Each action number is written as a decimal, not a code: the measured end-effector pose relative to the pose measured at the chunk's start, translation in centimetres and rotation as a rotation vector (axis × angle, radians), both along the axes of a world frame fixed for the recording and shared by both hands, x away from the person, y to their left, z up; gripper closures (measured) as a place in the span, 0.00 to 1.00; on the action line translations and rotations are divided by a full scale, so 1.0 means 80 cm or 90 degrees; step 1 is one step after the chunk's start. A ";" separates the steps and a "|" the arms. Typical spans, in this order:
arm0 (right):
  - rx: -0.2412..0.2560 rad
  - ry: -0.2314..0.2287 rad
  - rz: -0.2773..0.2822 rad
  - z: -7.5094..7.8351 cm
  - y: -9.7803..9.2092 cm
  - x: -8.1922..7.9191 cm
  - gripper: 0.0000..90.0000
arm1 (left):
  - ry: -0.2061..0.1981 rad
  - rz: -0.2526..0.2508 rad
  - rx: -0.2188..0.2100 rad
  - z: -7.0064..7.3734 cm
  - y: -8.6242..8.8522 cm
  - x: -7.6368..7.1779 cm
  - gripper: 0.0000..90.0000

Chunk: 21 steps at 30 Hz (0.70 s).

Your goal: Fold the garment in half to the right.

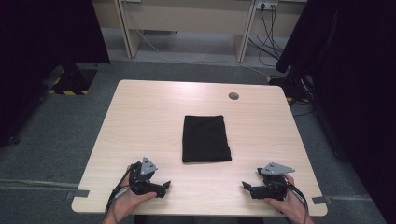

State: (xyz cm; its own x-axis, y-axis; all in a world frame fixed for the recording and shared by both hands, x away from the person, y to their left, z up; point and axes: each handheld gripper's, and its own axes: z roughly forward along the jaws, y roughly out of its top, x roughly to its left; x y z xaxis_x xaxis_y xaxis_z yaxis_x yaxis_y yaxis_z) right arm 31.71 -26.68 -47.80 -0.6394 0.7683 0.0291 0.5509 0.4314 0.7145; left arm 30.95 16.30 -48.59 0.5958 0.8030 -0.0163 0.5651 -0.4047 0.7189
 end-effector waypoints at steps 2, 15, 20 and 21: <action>-0.008 -0.005 -0.002 -0.001 -0.002 -0.004 0.18 | 0.000 -0.002 0.000 0.000 0.001 -0.003 0.00; -0.015 -0.011 -0.007 -0.002 -0.012 -0.031 0.16 | -0.007 -0.010 -0.006 -0.002 0.004 -0.031 0.00; -0.007 -0.019 -0.015 -0.004 -0.016 -0.045 0.16 | -0.008 -0.010 -0.007 -0.002 0.005 -0.039 0.00; -0.005 -0.021 -0.018 -0.004 -0.017 -0.048 0.16 | -0.007 -0.010 -0.007 -0.002 0.005 -0.040 0.00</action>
